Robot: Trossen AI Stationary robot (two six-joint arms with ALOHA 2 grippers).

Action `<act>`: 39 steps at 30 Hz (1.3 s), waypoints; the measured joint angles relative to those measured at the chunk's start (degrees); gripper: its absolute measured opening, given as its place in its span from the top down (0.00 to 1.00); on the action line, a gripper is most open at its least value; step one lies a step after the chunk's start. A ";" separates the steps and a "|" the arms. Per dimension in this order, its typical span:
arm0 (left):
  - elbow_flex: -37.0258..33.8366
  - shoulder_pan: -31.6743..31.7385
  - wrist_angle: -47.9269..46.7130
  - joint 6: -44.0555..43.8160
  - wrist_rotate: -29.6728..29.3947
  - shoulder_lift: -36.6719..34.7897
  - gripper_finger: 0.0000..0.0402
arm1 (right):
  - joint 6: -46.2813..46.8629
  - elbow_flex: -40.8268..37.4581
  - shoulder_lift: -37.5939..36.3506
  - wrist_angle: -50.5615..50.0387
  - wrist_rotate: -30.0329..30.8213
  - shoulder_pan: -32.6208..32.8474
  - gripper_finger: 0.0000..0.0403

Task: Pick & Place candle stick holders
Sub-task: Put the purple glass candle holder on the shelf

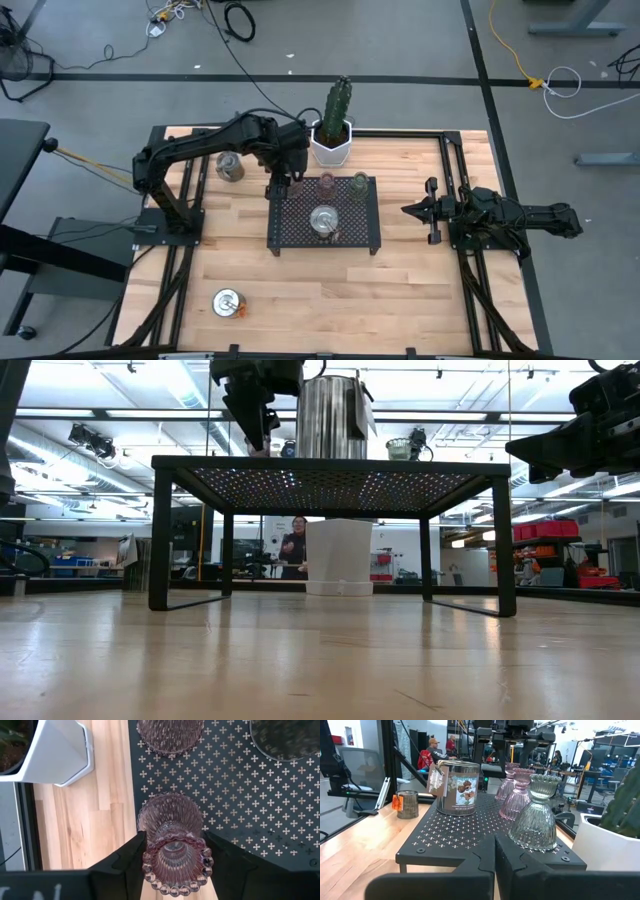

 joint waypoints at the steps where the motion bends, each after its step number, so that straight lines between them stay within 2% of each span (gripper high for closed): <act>1: 0.00 0.00 0.00 0.02 0.05 0.00 0.53 | -0.01 0.00 0.00 0.02 0.00 0.01 1.00; 8: 0.00 -0.01 -0.11 0.08 2.87 0.00 0.56 | 0.00 0.00 0.00 0.01 -0.01 0.01 1.00; 15: 0.00 0.00 -0.48 0.06 2.80 0.00 0.52 | -0.01 0.00 0.00 0.00 0.00 0.00 1.00; 22: 0.00 0.00 -0.42 0.07 2.73 0.00 0.55 | 0.01 0.00 0.00 0.02 -0.02 0.00 1.00; 28: 0.00 0.00 -0.29 0.08 2.75 0.00 0.52 | 0.01 0.00 0.00 0.00 0.00 0.00 1.00; 34: 0.00 0.00 -0.21 0.08 2.75 0.00 0.55 | 0.01 0.00 0.00 0.02 0.00 0.00 1.00; 39: 0.00 -0.04 -0.20 0.04 1.52 0.00 0.53 | 0.00 0.00 0.00 0.01 0.00 0.02 1.00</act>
